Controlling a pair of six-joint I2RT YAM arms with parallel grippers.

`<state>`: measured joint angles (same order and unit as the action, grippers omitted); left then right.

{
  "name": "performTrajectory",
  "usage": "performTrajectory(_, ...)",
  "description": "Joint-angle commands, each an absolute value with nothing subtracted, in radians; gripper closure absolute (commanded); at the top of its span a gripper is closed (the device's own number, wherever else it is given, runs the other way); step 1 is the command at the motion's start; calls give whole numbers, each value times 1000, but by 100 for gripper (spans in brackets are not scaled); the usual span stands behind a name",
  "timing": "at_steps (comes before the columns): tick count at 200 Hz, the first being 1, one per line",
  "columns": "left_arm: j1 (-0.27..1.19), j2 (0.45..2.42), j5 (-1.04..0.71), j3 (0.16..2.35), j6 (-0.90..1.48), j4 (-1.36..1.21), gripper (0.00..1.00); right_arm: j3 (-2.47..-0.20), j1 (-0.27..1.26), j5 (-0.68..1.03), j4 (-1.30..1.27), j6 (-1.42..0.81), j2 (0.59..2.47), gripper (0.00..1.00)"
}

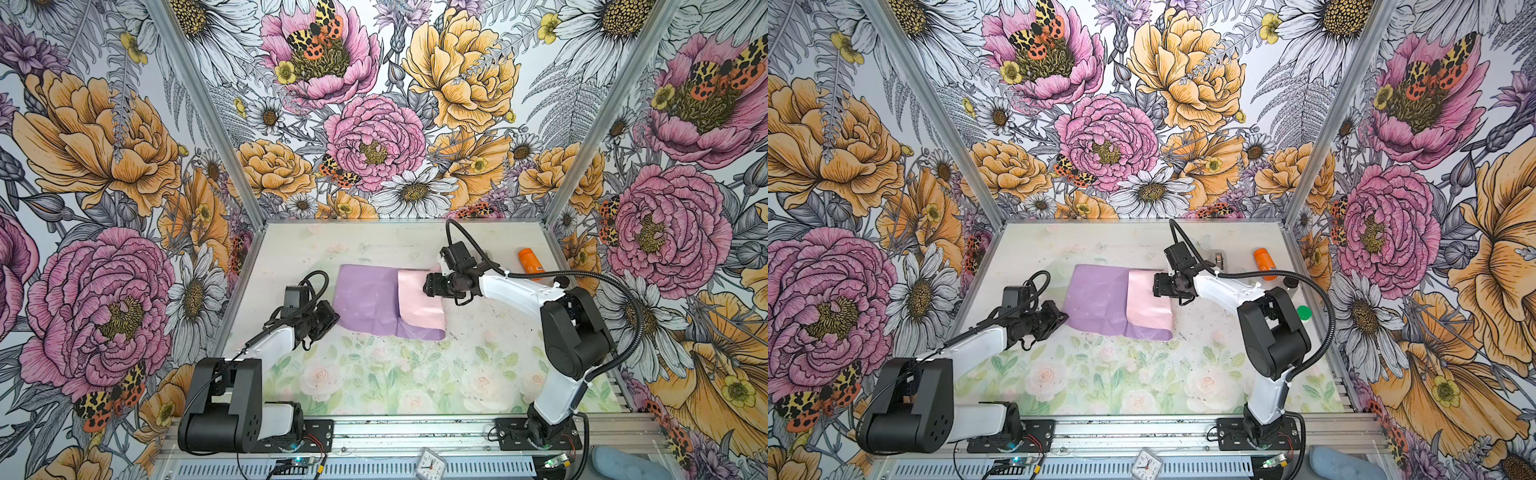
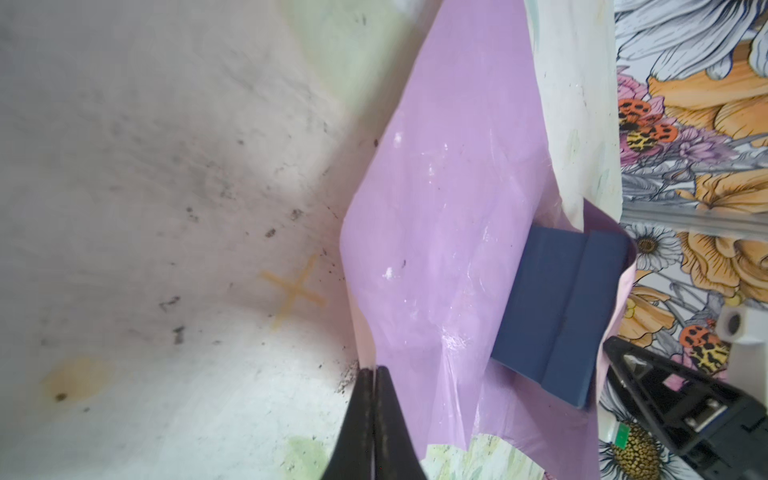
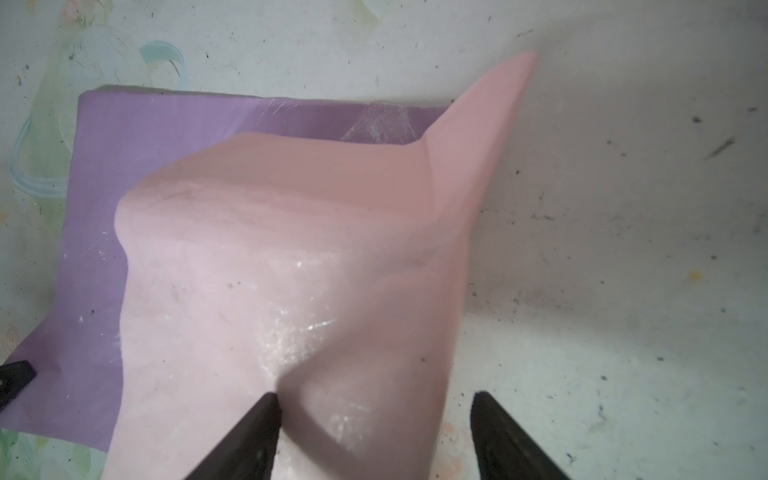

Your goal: Wrap the gift box in paper

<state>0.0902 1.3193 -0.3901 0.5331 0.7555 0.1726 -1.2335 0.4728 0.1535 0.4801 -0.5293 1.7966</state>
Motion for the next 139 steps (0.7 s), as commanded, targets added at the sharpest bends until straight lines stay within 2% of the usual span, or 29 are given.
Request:
performTrajectory(1,164,1307,-358,575,652,166,100,-1208,484,144,532,-509,1779,26)
performTrajectory(52,334,1293,-399,657,537,120,100,-1201,485,158,521,-510,1776,26)
performTrajectory(107,414,1285,-411,801,435,169,100,-1199,488,163,509,-512,1779,26)
performTrajectory(139,463,1328,-474,867,377,172,100,-1198,489,169,501,-514,1779,26)
